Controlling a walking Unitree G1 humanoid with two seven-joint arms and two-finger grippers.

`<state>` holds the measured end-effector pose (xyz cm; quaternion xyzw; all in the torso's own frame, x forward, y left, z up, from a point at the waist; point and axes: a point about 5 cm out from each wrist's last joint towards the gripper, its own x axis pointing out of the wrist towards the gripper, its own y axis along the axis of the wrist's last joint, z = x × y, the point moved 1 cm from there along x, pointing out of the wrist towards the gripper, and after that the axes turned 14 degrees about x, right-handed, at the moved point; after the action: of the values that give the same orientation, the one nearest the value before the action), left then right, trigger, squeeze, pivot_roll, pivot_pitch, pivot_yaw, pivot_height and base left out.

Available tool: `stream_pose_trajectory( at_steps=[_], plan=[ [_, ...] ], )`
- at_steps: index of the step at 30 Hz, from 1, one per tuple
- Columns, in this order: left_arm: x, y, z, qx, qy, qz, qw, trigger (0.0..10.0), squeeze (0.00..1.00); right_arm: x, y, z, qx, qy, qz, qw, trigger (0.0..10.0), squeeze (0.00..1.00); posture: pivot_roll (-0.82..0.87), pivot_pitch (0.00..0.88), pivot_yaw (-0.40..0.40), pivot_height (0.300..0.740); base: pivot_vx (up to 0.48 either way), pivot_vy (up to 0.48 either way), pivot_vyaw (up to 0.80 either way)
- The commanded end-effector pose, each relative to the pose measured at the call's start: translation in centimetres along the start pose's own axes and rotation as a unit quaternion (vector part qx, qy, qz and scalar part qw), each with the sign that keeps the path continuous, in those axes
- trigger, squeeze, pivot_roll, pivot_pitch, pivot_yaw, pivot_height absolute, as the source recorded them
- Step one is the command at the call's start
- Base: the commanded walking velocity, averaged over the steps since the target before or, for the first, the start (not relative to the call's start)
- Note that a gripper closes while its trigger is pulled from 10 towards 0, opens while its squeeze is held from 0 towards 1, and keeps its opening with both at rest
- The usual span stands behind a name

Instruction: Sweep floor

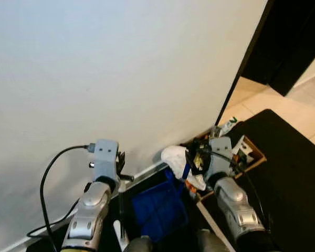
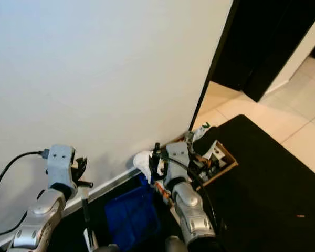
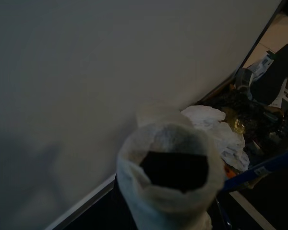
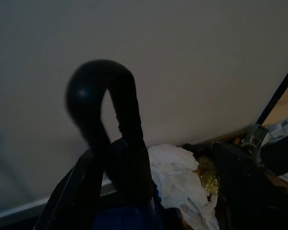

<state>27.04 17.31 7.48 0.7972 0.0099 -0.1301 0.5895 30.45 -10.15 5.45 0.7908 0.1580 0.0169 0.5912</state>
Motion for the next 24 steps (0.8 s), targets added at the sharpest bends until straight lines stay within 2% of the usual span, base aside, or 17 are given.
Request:
stream_pose_trajectory(
  at_steps=[1, 6, 7, 8, 9, 10, 11, 12, 24],
  plan=[
    [-0.2, -0.9, -0.1, 0.006, 0.001, -0.019, 1.000, 10.0, 0.00, -0.1, -0.8, 0.4, 0.003, -0.012, -0.015, 1.000, 10.0, 0.00, 0.16, 0.113, 0.018, 0.740, 0.000, 0.000, 0.00],
    [-0.3, -1.0, -0.1, 0.005, 0.004, -0.020, 1.000, 10.0, 0.00, 0.4, -1.2, 0.5, 0.001, -0.015, -0.024, 1.000, 10.0, 0.00, 0.17, 0.114, 0.017, 0.740, 0.000, 0.000, 0.00],
    [-0.3, -1.1, -0.1, 0.004, 0.004, -0.020, 1.000, 10.0, 0.00, 0.5, -1.3, 0.5, 0.000, -0.015, -0.026, 1.000, 7.4, 0.00, 0.17, 0.114, 0.017, 0.740, 0.000, 0.000, 0.00],
    [-0.3, -1.1, 0.0, 0.004, 0.004, -0.020, 1.000, 10.0, 0.00, 0.6, -1.4, 0.5, -0.001, -0.015, -0.027, 1.000, 7.4, 0.00, 0.17, 0.114, 0.017, 0.740, 0.000, 0.000, 0.00],
    [-0.3, -1.1, 0.0, 0.004, 0.003, -0.020, 1.000, 10.0, 0.00, 0.6, -1.4, 0.5, -0.002, -0.014, -0.027, 1.000, 2.7, 0.00, 0.17, 0.114, 0.017, 0.740, 0.000, 0.000, 0.00],
    [-0.3, -1.1, 0.0, 0.004, 0.003, -0.020, 1.000, 10.0, 0.00, 0.6, -1.4, 0.5, -0.002, -0.014, -0.027, 1.000, 2.7, 0.00, 0.17, 0.114, 0.017, 0.740, 0.000, 0.000, 0.00],
    [-0.3, -1.1, 0.1, 0.003, 0.003, -0.020, 1.000, 10.0, 0.00, 0.7, -1.4, 0.5, -0.001, -0.013, -0.025, 1.000, 1.8, 0.00, 0.16, 0.113, 0.018, 0.740, 0.000, 0.000, 0.00],
    [-0.2, -1.1, 0.2, 0.003, 0.002, -0.020, 1.000, 10.0, 0.00, 0.9, -1.3, 0.6, 0.000, -0.011, -0.019, 1.000, 0.0, 0.00, 0.16, 0.113, 0.018, 0.740, 0.000, 0.000, 0.00],
    [-0.1, -1.1, 0.4, 0.001, 0.000, -0.020, 1.000, 10.0, 0.00, 1.2, -0.5, 0.5, -0.007, 0.015, 0.012, 1.000, 0.0, 0.00, 0.16, 0.114, 0.017, 0.740, 0.000, 0.000, 0.00]
  ],
)
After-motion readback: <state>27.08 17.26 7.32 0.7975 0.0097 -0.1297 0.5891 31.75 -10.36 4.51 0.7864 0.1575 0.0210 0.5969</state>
